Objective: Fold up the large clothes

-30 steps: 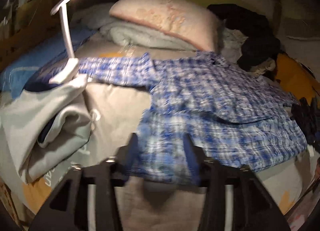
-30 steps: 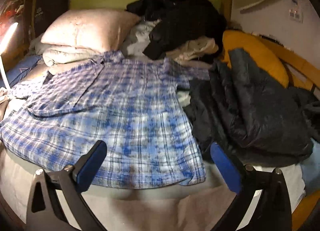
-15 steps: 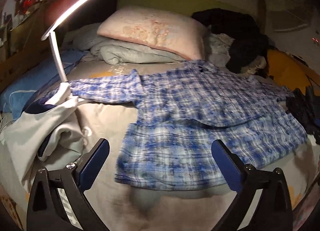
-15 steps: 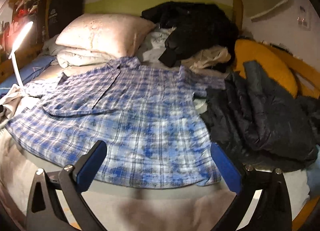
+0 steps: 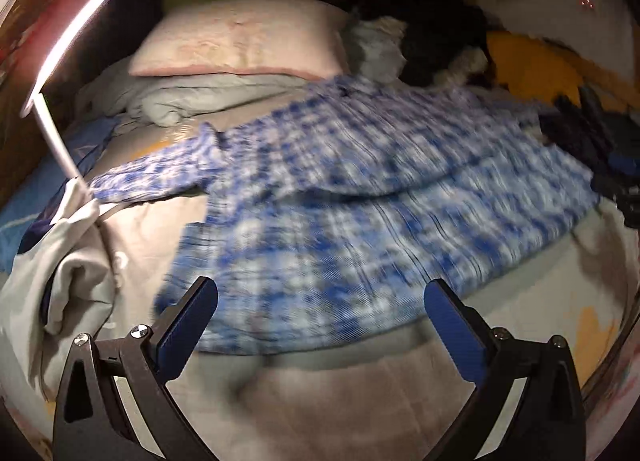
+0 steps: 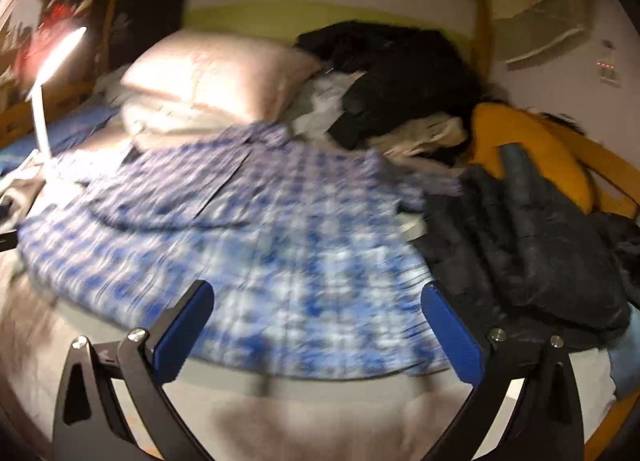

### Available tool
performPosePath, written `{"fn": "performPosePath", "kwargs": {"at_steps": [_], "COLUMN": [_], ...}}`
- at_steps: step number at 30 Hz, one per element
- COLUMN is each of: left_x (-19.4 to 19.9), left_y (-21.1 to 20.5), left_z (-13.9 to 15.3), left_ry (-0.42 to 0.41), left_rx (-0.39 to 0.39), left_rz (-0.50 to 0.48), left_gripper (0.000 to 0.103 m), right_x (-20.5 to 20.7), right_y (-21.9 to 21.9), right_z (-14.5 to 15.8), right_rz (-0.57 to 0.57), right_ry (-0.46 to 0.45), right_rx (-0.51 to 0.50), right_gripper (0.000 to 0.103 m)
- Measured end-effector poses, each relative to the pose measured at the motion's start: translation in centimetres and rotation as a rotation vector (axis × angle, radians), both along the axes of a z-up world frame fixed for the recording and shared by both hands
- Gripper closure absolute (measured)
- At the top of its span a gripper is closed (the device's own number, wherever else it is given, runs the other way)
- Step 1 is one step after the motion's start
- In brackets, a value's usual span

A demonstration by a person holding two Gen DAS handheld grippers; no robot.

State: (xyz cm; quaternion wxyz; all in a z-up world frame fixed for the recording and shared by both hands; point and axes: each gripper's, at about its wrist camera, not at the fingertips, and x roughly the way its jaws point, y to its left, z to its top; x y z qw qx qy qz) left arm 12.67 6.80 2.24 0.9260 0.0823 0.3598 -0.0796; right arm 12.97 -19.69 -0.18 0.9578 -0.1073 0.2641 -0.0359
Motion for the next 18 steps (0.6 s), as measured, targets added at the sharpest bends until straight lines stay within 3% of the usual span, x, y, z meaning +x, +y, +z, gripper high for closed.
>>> {"fn": "performPosePath", "kwargs": {"at_steps": [5,9,13,18], "left_x": [0.3,0.2,0.2,0.8], "left_y": [-1.7,-3.3,-4.2,-4.6], "left_z": [-1.5,-2.5,-3.6,-5.0], "left_ry": [0.073,0.076,0.103,0.120], "left_rx": [-0.025,0.042,0.070,0.123], "left_rz": [-0.068,-0.093,-0.116,-0.107], "left_gripper": [0.000,0.000,0.000,0.000], "right_x": [0.2,0.2,0.4,1.4], "right_y": [3.1,5.2,5.3,4.7], "right_z": [-2.9,-5.1,-6.0,-6.9], "right_rz": [0.128,0.162,0.164,0.089], "right_ry": [0.128,0.170,0.205,0.218], "right_rx": [-0.094,-0.201,-0.178,-0.211], "right_gripper": [0.000,0.000,0.000,0.000]}}
